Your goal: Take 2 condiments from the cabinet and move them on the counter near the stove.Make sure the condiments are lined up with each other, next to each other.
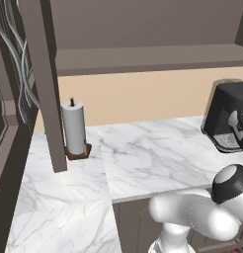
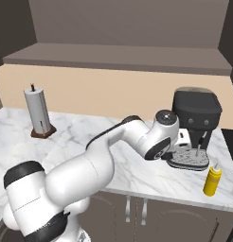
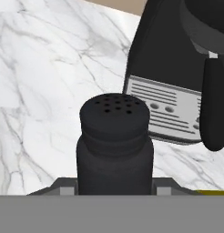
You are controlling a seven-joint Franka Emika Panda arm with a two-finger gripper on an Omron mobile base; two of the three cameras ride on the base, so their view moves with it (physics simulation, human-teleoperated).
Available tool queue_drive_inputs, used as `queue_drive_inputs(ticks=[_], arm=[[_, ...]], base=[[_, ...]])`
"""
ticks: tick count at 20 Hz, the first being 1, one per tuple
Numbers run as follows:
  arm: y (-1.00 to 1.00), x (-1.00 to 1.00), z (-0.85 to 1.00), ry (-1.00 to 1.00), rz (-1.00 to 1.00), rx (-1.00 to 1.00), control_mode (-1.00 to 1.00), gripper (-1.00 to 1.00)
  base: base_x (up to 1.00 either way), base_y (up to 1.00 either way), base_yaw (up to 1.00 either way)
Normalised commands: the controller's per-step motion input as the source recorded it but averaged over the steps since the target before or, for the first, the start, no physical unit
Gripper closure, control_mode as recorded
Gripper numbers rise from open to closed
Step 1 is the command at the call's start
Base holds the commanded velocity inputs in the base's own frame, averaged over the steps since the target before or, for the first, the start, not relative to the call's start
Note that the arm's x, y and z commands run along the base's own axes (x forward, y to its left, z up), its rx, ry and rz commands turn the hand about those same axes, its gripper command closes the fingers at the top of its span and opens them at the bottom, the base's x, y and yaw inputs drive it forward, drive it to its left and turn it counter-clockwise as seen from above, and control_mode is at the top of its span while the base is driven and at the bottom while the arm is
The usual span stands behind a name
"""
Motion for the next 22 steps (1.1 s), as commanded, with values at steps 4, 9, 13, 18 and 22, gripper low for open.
queue_drive_inputs(ticks=[4, 9, 13, 18, 22], arm=[[-0.33, -0.16, -0.27, 0.00, -0.07, 0.00, -1.00, 1.00], [-0.06, -0.25, -0.18, -0.05, -0.08, 0.00, -1.00, 1.00], [0.00, -0.21, -0.11, -0.03, -0.08, 0.00, -1.00, 1.00], [0.00, -0.05, -0.19, 0.00, -0.14, 0.00, -1.00, 1.00], [-0.09, 0.02, -0.42, 0.00, -0.21, -0.05, -1.00, 1.00]], base=[[0.00, 0.00, 0.00], [0.00, 0.00, 0.00], [0.00, 0.00, 0.00], [0.00, 0.00, 0.00], [0.00, 0.00, 0.00]])
